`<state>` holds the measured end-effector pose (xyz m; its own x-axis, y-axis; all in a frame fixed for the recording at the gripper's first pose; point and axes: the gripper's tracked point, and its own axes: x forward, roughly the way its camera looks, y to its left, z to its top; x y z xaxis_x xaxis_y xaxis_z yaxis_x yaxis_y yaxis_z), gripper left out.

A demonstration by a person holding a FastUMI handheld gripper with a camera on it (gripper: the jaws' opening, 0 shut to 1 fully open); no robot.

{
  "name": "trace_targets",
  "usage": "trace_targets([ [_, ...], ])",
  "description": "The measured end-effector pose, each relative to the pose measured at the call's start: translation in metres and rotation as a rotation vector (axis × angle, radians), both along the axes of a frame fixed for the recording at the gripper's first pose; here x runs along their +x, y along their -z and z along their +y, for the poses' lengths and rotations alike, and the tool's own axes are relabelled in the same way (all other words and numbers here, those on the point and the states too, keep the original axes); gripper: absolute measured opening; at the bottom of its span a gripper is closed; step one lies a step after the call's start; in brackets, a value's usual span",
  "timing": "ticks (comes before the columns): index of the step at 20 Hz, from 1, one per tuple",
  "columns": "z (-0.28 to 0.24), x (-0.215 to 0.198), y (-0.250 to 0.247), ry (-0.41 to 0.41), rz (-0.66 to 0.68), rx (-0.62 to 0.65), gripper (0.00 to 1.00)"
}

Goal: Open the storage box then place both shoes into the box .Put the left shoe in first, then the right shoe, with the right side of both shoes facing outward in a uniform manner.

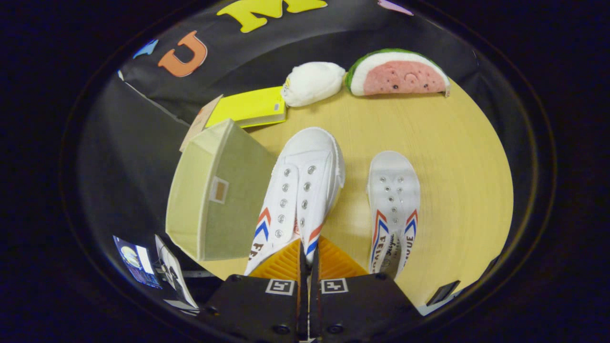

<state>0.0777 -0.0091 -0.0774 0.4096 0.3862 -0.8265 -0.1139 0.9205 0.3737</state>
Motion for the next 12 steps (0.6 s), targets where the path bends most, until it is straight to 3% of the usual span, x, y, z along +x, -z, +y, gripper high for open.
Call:
trace_targets([
  [7,0.05,-0.007,-0.08,-0.017,-0.09,0.028,0.07],
  [12,0.105,-0.003,-0.078,-0.043,-0.076,0.018,0.06],
])
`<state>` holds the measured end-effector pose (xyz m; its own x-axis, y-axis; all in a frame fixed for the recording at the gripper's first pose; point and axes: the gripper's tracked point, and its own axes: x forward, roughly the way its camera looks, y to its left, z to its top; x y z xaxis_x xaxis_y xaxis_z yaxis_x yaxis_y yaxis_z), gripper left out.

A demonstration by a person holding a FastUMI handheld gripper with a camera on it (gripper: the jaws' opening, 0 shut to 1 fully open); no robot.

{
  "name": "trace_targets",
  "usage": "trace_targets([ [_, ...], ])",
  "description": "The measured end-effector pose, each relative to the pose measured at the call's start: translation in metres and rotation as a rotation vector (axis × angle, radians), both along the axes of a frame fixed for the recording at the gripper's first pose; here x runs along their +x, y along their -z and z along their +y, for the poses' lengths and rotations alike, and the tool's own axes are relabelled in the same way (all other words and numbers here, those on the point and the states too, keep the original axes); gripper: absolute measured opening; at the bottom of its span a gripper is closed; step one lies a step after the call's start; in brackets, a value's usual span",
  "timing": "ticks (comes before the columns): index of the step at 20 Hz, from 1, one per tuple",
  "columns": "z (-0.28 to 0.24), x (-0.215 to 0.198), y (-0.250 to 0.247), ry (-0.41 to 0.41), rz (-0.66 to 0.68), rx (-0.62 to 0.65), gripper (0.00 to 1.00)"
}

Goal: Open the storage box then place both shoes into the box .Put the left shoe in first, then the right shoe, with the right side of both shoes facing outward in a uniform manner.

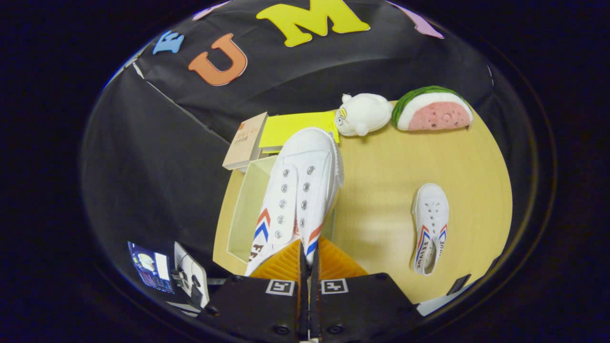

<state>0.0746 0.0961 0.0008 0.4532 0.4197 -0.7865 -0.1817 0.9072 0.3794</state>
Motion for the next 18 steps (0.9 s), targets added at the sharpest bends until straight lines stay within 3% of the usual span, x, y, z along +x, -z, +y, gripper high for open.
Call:
trace_targets([
  [8,0.1,0.024,0.036,-0.029,0.09,-0.02,0.06],
  [18,0.16,0.046,0.123,-0.022,0.194,-0.115,0.07],
])
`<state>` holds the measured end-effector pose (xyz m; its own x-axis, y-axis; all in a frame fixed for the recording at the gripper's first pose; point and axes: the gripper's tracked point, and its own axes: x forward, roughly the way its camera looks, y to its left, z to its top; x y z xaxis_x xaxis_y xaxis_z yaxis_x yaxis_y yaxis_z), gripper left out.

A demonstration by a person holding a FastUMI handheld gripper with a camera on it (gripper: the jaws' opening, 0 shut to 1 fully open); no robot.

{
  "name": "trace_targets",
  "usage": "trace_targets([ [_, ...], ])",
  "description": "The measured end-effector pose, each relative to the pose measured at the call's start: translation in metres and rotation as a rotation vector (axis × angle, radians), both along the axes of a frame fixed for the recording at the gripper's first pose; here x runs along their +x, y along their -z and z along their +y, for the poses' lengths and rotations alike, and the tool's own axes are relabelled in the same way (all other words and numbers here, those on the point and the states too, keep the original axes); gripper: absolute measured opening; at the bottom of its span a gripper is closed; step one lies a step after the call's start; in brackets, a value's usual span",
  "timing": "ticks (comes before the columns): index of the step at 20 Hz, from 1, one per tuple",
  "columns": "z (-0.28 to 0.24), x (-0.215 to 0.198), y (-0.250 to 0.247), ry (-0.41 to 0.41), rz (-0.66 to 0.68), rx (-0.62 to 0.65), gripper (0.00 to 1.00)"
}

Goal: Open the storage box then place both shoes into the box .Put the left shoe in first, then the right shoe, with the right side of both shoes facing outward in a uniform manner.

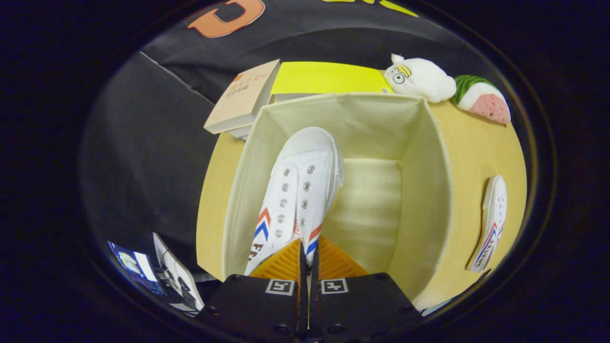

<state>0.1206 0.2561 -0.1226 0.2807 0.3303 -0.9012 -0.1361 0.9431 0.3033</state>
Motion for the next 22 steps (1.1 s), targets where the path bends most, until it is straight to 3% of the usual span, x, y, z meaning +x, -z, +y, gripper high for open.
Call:
trace_targets([
  [4,0.004,0.01,0.03,0.037,0.037,0.001,0.07],
  [11,0.013,0.001,0.041,0.016,0.083,-0.007,0.09],
  [15,0.009,-0.01,0.027,-0.087,0.07,-0.018,0.23],
  [17,-0.001,-0.012,0.016,-0.136,0.032,-0.061,0.41],
  [20,-0.019,-0.01,-0.007,-0.105,-0.037,-0.094,0.5],
  [22,-0.02,-0.019,-0.014,-0.105,-0.039,-0.071,0.51],
])
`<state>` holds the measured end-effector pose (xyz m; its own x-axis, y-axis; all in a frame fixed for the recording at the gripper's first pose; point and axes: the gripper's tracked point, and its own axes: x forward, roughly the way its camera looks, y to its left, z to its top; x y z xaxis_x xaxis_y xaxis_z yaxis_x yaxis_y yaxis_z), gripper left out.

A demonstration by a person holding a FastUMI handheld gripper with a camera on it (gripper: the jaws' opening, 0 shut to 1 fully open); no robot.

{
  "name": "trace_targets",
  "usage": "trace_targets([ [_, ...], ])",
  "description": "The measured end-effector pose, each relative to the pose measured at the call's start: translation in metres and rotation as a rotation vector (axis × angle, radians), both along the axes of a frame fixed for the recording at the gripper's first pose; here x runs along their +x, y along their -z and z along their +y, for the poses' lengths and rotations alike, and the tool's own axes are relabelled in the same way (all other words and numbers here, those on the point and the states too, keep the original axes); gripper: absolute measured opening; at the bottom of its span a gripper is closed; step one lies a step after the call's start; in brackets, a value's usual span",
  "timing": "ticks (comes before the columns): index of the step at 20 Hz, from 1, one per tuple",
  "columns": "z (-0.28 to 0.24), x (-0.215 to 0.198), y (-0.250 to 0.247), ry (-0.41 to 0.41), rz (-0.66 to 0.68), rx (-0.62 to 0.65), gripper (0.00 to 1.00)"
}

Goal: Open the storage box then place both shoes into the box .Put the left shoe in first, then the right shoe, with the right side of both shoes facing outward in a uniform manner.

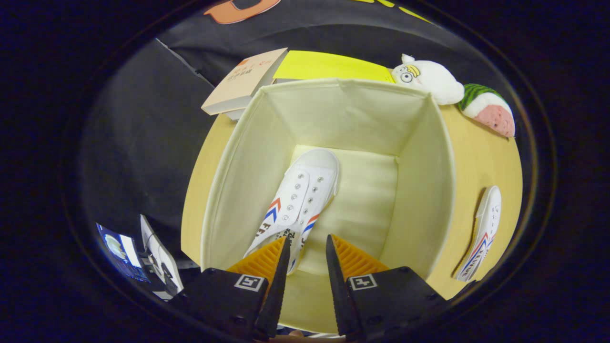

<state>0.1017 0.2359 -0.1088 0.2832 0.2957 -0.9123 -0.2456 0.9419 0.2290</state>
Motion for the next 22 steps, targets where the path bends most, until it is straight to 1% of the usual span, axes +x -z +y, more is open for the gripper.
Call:
trace_targets([
  [1,-0.007,-0.003,-0.007,-0.008,-0.003,0.001,0.51],
  [4,-0.032,-0.01,-0.027,0.014,-0.042,0.02,0.51],
  [7,-0.059,-0.018,-0.044,0.007,-0.096,0.027,0.51],
  [13,-0.12,-0.037,-0.071,-0.009,-0.244,0.074,0.51],
  [17,-0.179,-0.04,-0.079,0.048,-0.325,0.079,0.51],
  [19,-0.204,-0.036,-0.081,0.096,-0.38,0.085,0.51],
  [22,-0.243,-0.028,-0.075,0.153,-0.459,0.055,0.51],
])
